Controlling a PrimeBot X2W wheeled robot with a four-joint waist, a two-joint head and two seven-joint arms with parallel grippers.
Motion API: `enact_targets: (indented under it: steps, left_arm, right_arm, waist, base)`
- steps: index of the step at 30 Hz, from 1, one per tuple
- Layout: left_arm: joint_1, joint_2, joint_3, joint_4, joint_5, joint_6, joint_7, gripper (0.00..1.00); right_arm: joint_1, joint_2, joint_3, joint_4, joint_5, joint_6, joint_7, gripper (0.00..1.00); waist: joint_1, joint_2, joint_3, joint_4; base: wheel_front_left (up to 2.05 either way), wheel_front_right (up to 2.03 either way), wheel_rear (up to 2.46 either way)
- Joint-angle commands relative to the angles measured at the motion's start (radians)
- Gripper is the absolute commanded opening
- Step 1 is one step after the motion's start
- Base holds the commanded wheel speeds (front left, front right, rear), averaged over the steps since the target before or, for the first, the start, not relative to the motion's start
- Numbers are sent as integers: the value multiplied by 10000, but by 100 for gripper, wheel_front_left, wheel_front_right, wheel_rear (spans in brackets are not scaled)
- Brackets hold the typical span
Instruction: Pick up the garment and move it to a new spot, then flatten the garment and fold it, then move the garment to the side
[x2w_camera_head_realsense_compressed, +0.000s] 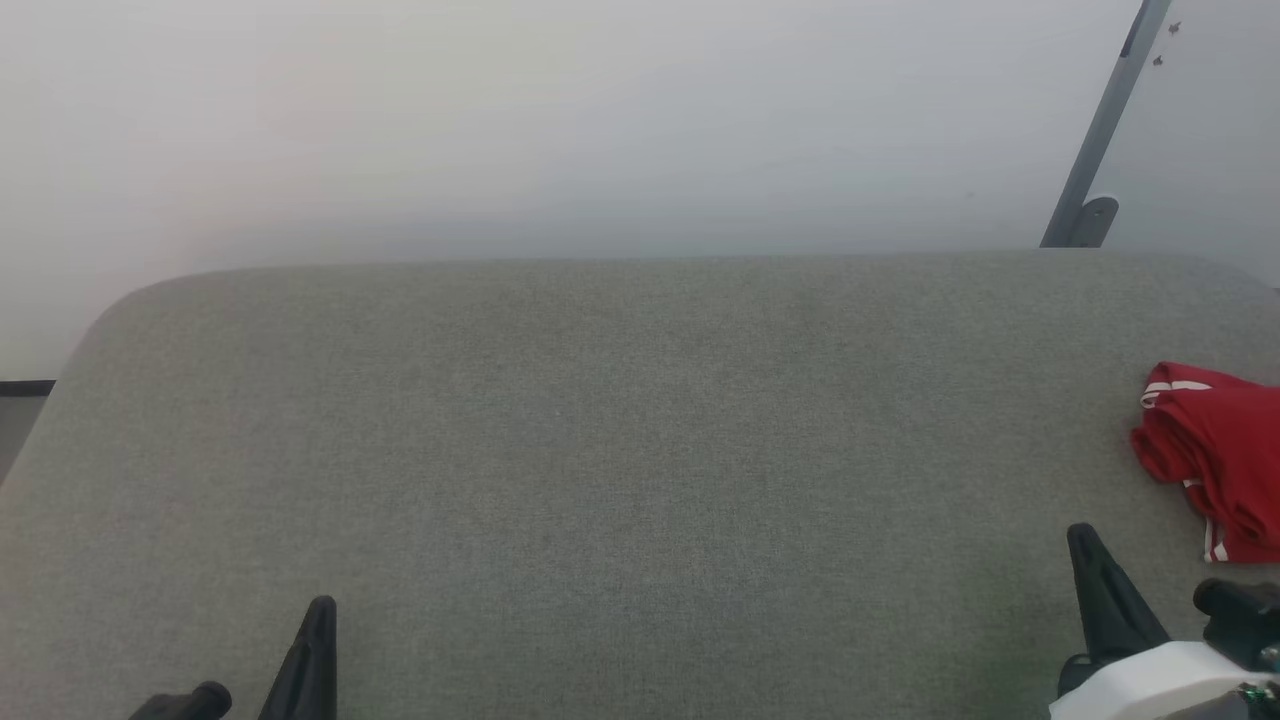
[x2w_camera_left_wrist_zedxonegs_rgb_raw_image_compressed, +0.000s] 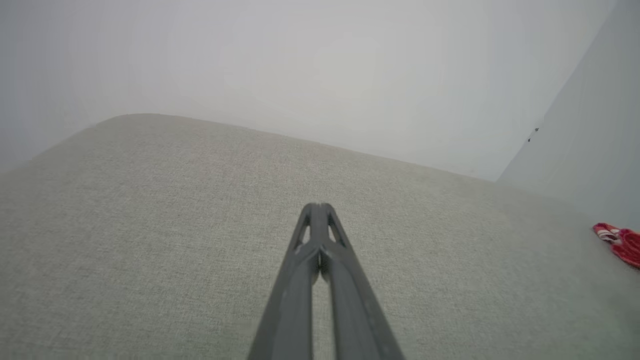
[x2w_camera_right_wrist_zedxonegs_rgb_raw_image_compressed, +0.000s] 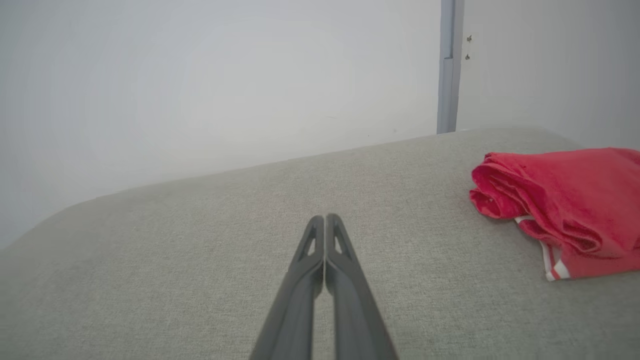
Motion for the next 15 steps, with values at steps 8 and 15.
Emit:
enact_targets:
  steps: [8, 15]
  left_arm:
    - [-505, -21, 86, 28, -1607, -3, 419, 0]
    - [-758, -94, 129, 152, -2702, -4, 730, 0]
  right_arm:
    - [-396, 114, -139, -96, 1554, -1, 375, 0]
    - [-528, 240, -198, -49, 2613, -2, 617, 0]
  waist:
    - [0, -1, 37, -20]
    - [0, -1, 67, -36]
  base:
    - [0, 0, 0]
    - [0, 0, 0]
